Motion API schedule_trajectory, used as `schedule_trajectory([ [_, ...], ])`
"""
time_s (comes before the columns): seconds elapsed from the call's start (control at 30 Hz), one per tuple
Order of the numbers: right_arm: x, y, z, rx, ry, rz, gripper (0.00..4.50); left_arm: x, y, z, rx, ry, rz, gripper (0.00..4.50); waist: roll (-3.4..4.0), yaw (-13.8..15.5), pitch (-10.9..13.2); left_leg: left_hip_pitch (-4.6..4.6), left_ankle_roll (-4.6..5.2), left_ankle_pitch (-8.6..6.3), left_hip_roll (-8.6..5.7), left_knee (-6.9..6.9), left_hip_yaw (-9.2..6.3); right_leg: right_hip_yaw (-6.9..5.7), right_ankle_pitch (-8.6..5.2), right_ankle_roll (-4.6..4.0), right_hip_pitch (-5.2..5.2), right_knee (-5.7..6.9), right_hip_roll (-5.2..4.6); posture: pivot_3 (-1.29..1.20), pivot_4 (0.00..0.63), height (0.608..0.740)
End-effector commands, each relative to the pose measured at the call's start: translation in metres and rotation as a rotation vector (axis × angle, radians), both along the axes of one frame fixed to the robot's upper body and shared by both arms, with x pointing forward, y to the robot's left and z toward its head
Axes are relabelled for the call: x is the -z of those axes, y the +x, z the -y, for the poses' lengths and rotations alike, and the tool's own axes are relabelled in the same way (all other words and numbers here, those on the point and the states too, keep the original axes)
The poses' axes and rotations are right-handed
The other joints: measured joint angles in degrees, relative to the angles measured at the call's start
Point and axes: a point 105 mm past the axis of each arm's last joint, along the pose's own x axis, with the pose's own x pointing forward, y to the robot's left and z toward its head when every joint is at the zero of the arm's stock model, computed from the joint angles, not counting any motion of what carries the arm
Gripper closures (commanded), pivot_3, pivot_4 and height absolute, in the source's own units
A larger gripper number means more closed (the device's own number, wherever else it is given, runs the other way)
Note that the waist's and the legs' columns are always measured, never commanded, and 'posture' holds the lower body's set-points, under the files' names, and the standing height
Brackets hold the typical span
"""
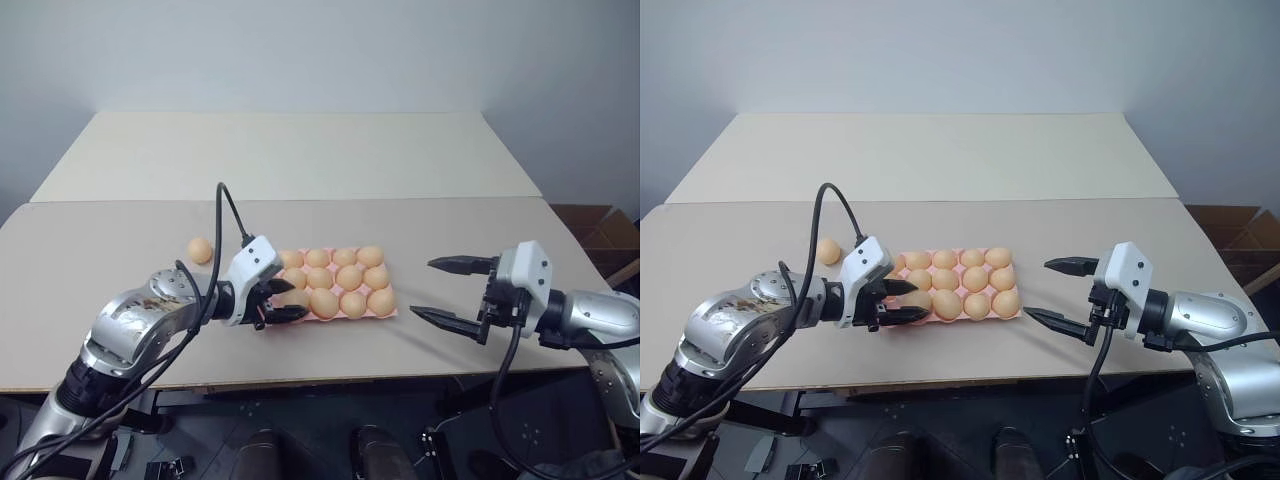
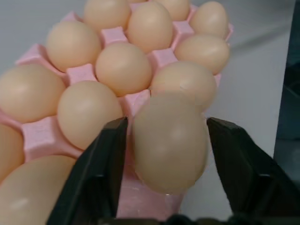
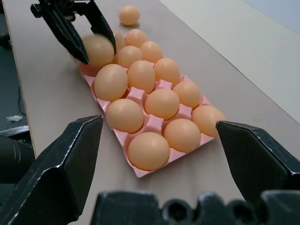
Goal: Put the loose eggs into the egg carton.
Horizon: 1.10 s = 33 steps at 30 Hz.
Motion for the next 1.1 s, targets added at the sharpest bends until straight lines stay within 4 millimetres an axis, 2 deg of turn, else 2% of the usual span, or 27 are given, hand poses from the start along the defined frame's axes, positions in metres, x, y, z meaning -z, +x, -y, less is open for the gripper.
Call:
schedule_trajectory([
  [0.03,-0.015,-0.004,0.001,0.007,-0.005,0.053,0.00,-0.018,-0.001,-0.002,0.030,-0.007,0.087,0.29,0.00,0.0,0.0,0.02,0.00,0.00,0.00,0.00,0.00,0.00,0.00,0.00,0.01,0.01,0.00,0.00,0.150,0.740],
  [0.07,-0.015,-0.004,0.001,0.008,-0.004,0.053,0.00,-0.023,0.000,-0.004,0.025,-0.018,0.107,0.01,0.00,0.0,0.0,0.02,0.00,0.00,0.00,0.00,0.00,0.00,0.00,0.00,0.01,0.01,0.00,0.00,0.150,0.740],
  [0.17,-0.015,-0.003,0.001,0.008,-0.001,0.052,0.00,-0.040,0.001,-0.018,-0.006,-0.045,0.156,0.01,0.00,0.0,0.0,0.01,0.00,0.00,0.01,0.02,-0.01,-0.01,0.00,0.01,0.01,0.02,0.00,0.00,0.150,0.740],
  [0.27,-0.014,-0.002,0.000,0.000,0.001,0.051,0.00,-0.059,-0.002,-0.050,-0.042,-0.046,0.250,0.01,0.01,-0.5,0.0,0.01,0.00,0.00,0.06,-0.01,0.00,0.00,-0.01,0.01,-0.03,0.01,0.04,0.00,0.150,0.740],
  [0.33,-0.014,-0.001,-0.001,-0.016,0.004,0.049,0.00,-0.070,-0.006,-0.084,-0.086,-0.042,0.344,0.01,0.01,-0.9,0.0,0.02,0.00,0.00,0.09,-0.05,0.00,-0.01,-0.02,-0.01,-0.05,0.00,0.04,0.00,0.150,0.740],
  [0.43,-0.014,0.003,-0.002,-0.027,0.002,0.048,0.00,-0.075,-0.014,-0.118,-0.121,-0.016,0.466,0.01,0.02,-0.9,0.0,0.07,0.00,0.00,0.11,-0.09,0.06,-0.01,-0.05,-0.07,-0.04,0.00,0.04,0.00,0.150,0.740],
  [0.5,-0.013,0.006,-0.003,-0.039,0.000,0.044,0.00,-0.075,-0.028,-0.144,-0.176,0.002,0.479,0.01,0.03,-0.9,0.0,0.07,0.00,0.00,0.11,-0.07,0.07,-0.05,-0.05,-0.09,-0.04,0.00,0.01,0.00,0.150,0.740],
  [0.6,-0.014,0.009,-0.003,-0.051,-0.003,0.043,0.00,-0.074,-0.048,-0.168,-0.239,-0.007,0.462,0.01,0.01,-0.9,0.0,0.07,0.00,0.00,0.14,-0.06,0.14,-0.04,-0.09,-0.16,-0.03,-0.02,-0.04,0.00,0.150,0.740],
  [0.73,-0.015,0.009,-0.004,-0.078,0.000,0.033,0.00,-0.061,-0.080,-0.187,-0.309,-0.042,0.405,0.01,0.01,-0.6,0.0,0.04,-0.01,-0.01,0.17,-0.07,0.19,-0.05,-0.13,-0.19,-0.06,-0.06,-0.09,0.00,0.150,0.740],
  [0.8,-0.015,0.009,-0.003,-0.091,-0.003,0.024,0.00,-0.054,-0.087,-0.191,-0.348,-0.049,0.383,0.01,0.01,-0.3,0.0,0.05,0.01,-0.03,0.17,-0.07,0.21,-0.05,-0.14,-0.17,-0.05,-0.07,-0.10,0.00,0.150,0.740],
  [1.1,-0.015,0.013,-0.002,-0.107,-0.012,0.013,0.00,-0.044,-0.086,-0.181,-0.403,-0.101,0.385,0.01,0.00,0.2,0.0,0.12,0.00,-0.01,0.21,0.00,0.21,-0.05,-0.25,-0.42,-0.02,0.01,-0.04,0.00,0.150,0.740],
])
